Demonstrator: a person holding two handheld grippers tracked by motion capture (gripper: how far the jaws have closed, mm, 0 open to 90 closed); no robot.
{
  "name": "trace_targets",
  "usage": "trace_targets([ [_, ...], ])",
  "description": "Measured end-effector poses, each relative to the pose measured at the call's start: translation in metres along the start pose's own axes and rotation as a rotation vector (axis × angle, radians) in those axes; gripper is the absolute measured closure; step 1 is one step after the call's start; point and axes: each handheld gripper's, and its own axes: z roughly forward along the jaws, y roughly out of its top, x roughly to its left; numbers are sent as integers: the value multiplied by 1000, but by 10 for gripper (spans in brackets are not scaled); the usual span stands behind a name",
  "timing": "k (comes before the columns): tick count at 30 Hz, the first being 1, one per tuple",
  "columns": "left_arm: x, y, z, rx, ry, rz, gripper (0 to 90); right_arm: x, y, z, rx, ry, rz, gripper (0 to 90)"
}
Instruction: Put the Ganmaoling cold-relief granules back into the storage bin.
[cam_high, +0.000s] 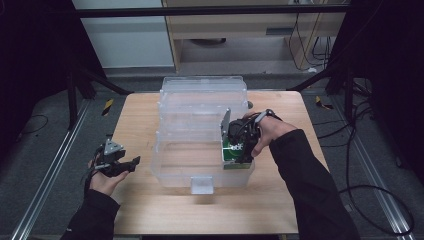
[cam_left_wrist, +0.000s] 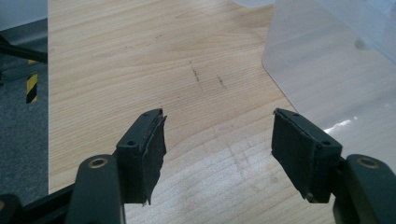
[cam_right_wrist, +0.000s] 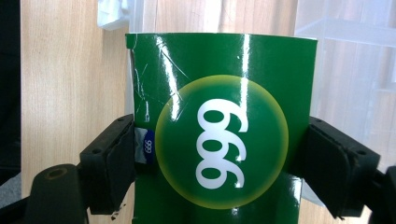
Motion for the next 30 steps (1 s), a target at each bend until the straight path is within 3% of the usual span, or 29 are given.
trace_targets([
  [6,-1,0,0,-2,-1,1,342,0,-1,1,5,4,7,190],
  [17,0,0,-1,-1,-2,1,343,-1,2,13,28,-5,-25,190],
  [24,-1,0,0,0,-1,3,344,-1,0,9,2,-10,-24,190],
  [30,0,0,1,3,-1,3,344,0,-1,0,-15,-15,8,190],
])
